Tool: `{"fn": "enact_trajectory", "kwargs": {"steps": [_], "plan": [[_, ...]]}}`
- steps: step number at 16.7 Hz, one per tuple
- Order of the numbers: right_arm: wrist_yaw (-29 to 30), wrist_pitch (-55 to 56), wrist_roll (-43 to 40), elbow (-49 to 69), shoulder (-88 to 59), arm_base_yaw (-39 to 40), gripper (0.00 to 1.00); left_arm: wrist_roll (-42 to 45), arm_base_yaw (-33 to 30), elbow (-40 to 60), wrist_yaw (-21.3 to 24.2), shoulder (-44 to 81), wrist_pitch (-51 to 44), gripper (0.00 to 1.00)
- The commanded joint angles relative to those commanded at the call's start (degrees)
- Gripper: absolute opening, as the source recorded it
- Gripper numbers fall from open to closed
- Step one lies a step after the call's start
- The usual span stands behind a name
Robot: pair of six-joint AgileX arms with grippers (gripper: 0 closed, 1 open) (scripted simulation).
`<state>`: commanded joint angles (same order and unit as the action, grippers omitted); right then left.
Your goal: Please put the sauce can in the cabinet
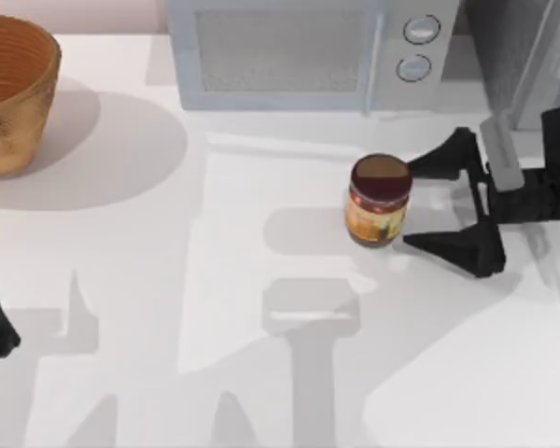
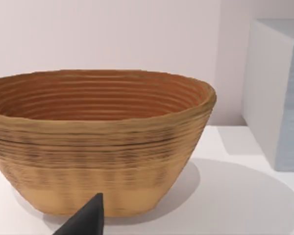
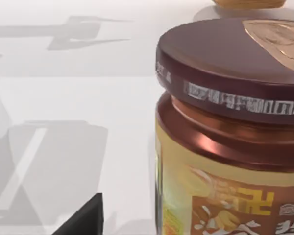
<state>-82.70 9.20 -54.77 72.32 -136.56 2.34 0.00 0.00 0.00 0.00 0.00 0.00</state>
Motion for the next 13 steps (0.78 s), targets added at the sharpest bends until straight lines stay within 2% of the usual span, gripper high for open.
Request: {"fn": "enact_trajectory", "kwargs": {"steps": [8, 13], "plan": [[0.0, 0.8, 0.5, 0.1, -0.5, 0.3, 1.0, 0.0, 0.0, 0.0, 0.0, 0.0, 0.0, 1.0], [0.8, 12.6, 9.8, -0.2, -2.5, 1.5, 1.0, 0.0, 0.0, 0.0, 0.0, 0.0, 0.0, 1.0]]}}
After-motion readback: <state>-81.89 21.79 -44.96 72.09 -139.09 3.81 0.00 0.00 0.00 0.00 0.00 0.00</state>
